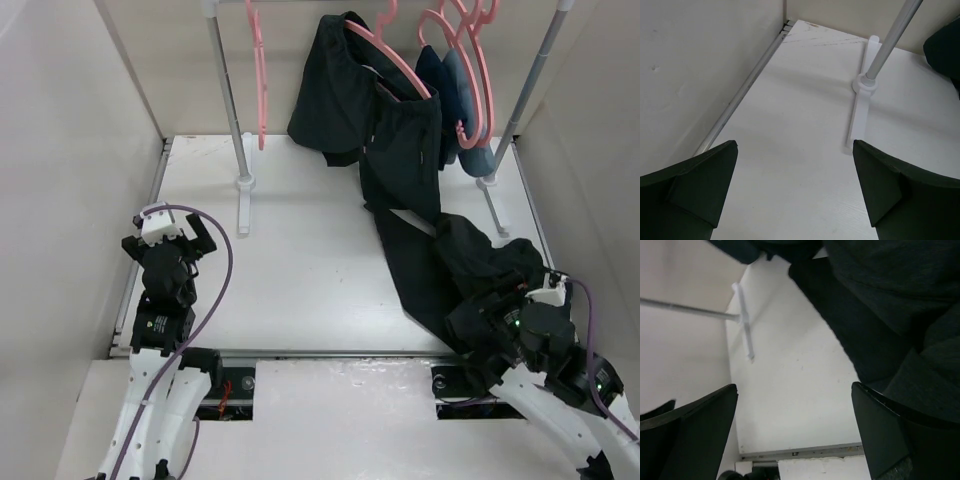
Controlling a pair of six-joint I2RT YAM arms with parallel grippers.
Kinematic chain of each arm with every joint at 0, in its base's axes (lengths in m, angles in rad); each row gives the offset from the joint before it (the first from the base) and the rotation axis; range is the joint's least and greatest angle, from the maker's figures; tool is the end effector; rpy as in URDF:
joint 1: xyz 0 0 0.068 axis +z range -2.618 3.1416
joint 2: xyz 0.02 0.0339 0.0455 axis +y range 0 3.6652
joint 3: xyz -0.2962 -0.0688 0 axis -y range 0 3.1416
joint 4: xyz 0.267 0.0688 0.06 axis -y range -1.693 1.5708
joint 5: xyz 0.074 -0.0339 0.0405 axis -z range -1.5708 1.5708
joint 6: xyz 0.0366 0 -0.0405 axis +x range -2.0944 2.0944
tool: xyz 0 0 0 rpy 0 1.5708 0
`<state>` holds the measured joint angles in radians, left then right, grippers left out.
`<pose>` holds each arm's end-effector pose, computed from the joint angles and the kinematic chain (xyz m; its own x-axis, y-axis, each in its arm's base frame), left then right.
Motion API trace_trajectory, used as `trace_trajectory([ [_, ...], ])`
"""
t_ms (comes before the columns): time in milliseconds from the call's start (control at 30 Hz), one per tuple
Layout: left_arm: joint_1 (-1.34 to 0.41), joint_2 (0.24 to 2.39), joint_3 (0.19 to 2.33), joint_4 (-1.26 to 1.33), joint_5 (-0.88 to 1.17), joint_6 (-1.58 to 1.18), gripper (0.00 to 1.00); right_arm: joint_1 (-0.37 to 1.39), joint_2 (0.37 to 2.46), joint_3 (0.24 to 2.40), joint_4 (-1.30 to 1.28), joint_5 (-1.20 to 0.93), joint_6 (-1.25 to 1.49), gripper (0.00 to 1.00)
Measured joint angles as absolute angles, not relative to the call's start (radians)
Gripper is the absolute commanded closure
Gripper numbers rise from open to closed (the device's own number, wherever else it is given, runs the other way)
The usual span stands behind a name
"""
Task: Place the trousers on the hanger
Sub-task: Move the trousers to the center of the board.
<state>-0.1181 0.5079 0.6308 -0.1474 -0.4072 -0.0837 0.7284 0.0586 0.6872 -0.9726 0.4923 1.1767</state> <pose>0.1272 -0.0005 0.3472 -0.0004 -0.0773 -0.9970 -0.2860 0.9554 -0.0739 0.0153 -0.0096 0.3005 -0.3317 0.7945 -0.5087 0.1346 0.5735 0.8080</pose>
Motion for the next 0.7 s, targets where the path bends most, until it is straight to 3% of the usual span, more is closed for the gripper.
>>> trace_trajectory([
  [167,-0.118,0.509,0.631,-0.148,-0.414,-0.096,0.01,0.728,0.293,0.767,-1.130,0.595,1.342,0.00],
  [333,-0.118,0.516,0.631,-0.150,-0.440,-0.096,0.01,0.728,0.720,0.832,-1.182,0.628,1.373,0.00],
  [467,-0.118,0.519,0.631,-0.151,-0.446,-0.094,0.01,0.728,1.011,0.913,-1.217,0.669,1.365,0.00],
  [700,-0.118,0.519,0.631,-0.154,-0.446,-0.079,0.01,0.710,1.268,1.185,-1.265,0.864,1.163,0.00],
])
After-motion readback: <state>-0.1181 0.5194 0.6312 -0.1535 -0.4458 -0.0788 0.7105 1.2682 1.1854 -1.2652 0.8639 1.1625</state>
